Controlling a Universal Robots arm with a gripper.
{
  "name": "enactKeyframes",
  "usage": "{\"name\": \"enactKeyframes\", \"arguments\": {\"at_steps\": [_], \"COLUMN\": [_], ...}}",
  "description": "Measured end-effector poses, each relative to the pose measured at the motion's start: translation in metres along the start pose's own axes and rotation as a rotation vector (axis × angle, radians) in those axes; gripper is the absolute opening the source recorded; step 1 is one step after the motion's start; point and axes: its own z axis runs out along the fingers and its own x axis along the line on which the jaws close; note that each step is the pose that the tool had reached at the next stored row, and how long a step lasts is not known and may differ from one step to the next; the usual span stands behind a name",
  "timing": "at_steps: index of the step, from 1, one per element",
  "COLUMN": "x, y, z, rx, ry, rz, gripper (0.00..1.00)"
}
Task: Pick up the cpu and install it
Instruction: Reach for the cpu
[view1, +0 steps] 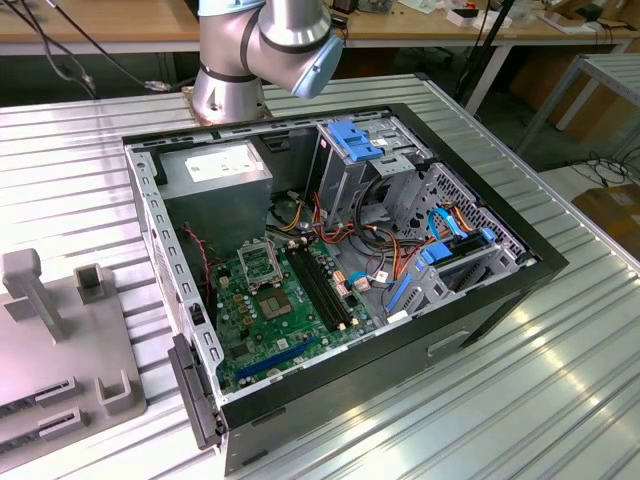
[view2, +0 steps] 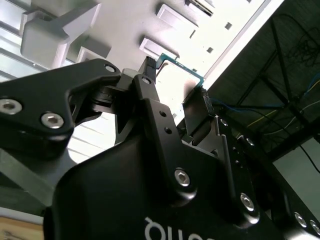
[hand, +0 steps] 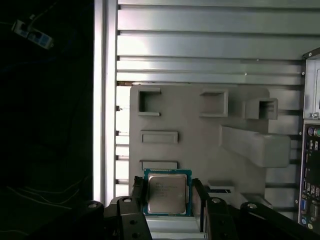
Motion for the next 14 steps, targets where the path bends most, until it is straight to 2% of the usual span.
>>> {"name": "enactKeyframes", "arguments": {"at_steps": [7, 9, 14], "x": [0.0006, 0.0008, 0.0012], "y": [0.0, 0.0001, 0.0001], "z": [-0.017, -0.0249, -0.0374], "rx": [0.0, 0.0, 0.0001], "ry": [0.0, 0.0, 0.0], "rz": [0.0, 0.0, 0.0], "gripper": [0.47, 0.47, 0.47]}}
